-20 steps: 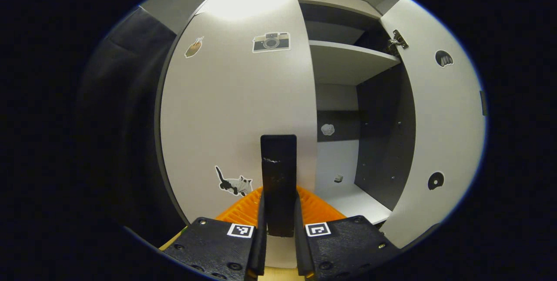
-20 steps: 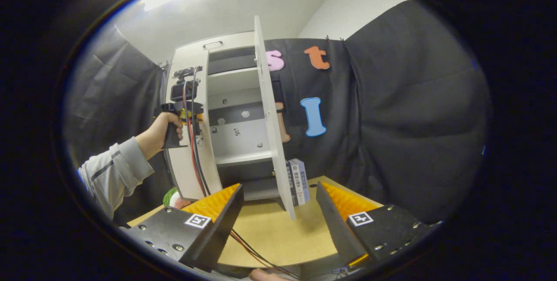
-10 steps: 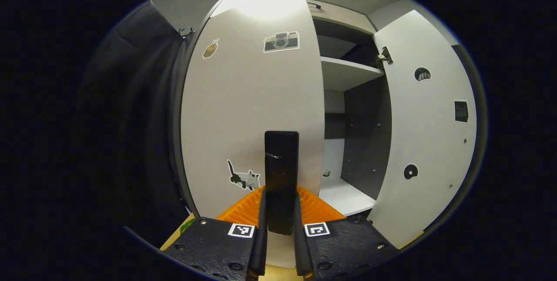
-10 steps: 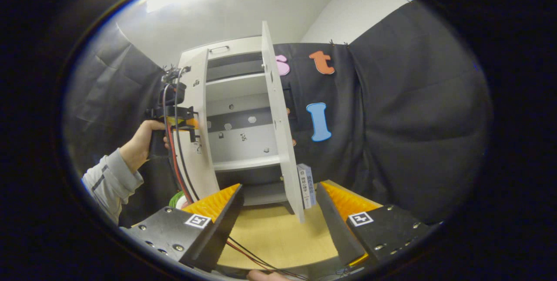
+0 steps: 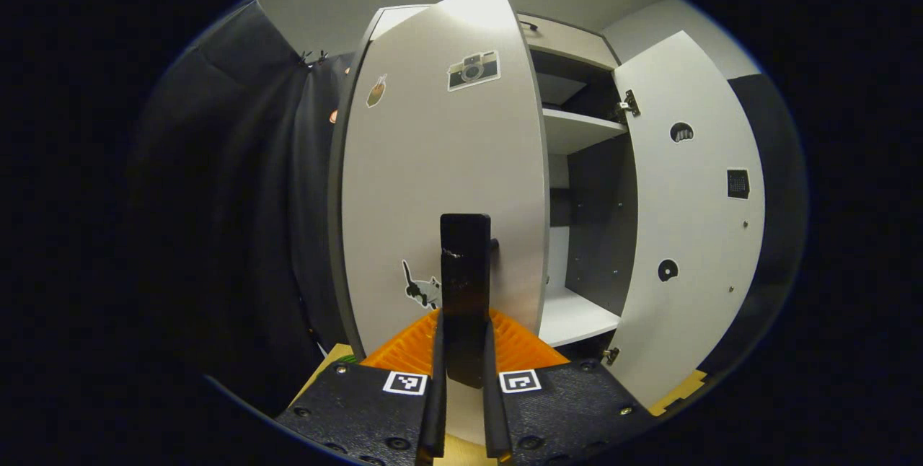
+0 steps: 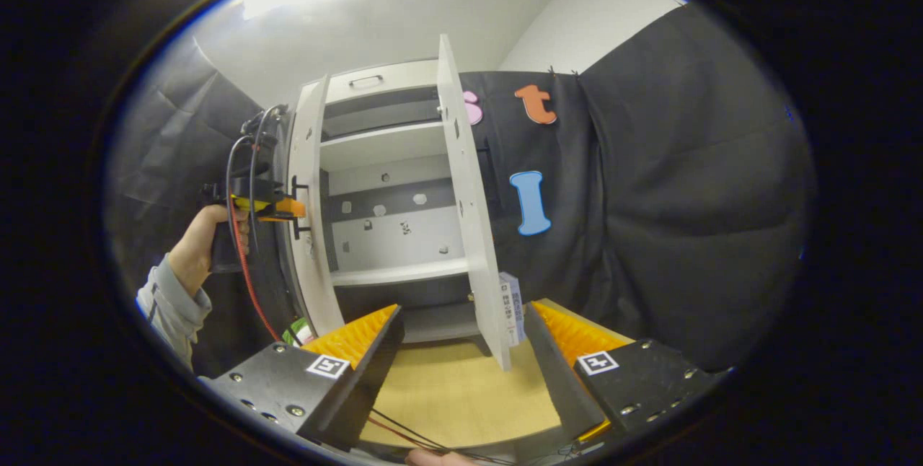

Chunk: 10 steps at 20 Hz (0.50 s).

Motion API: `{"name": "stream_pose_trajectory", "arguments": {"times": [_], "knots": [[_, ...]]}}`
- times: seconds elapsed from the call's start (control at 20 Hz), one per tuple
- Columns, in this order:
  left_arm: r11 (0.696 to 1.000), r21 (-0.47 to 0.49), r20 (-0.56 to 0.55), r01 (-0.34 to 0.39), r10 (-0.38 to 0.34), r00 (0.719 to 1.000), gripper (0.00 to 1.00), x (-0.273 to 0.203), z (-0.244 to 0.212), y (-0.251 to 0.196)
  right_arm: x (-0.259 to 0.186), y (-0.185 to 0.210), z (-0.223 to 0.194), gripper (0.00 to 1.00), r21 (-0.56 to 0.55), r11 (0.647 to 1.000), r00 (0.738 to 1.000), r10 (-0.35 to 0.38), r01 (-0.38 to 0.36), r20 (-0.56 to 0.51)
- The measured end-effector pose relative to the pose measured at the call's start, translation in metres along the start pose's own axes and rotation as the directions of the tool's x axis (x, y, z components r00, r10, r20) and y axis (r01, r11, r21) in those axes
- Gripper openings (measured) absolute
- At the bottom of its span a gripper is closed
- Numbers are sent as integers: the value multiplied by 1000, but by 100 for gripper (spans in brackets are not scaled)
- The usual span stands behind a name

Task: Open the right door of the double-door shoe cabinet with the right hand, and open the left door with the left hand.

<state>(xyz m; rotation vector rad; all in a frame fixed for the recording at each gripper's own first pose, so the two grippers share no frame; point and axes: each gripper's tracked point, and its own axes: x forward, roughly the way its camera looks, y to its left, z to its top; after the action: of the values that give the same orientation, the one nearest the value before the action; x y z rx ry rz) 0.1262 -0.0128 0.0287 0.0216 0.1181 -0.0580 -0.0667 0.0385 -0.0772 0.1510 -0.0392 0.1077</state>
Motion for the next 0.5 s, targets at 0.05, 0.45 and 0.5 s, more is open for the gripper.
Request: {"name": "stream_pose_trajectory", "arguments": {"times": [0.05, 0.45, 0.5], "knots": [[1000, -3, 2, 2, -2, 1000, 21, -5, 0, 3, 1, 2, 1, 97, -3, 1000, 1000, 2, -2, 0], [1000, 12, 21, 12, -12, 1000, 18, -30, 2, 32, 8, 23, 3, 98, -11, 999, 999, 35, -35, 4], [1000, 15, 22, 10, -10, 1000, 18, -32, 1, 36, 8, 24, 4, 98, -14, 999, 999, 33, -33, 6]]}}
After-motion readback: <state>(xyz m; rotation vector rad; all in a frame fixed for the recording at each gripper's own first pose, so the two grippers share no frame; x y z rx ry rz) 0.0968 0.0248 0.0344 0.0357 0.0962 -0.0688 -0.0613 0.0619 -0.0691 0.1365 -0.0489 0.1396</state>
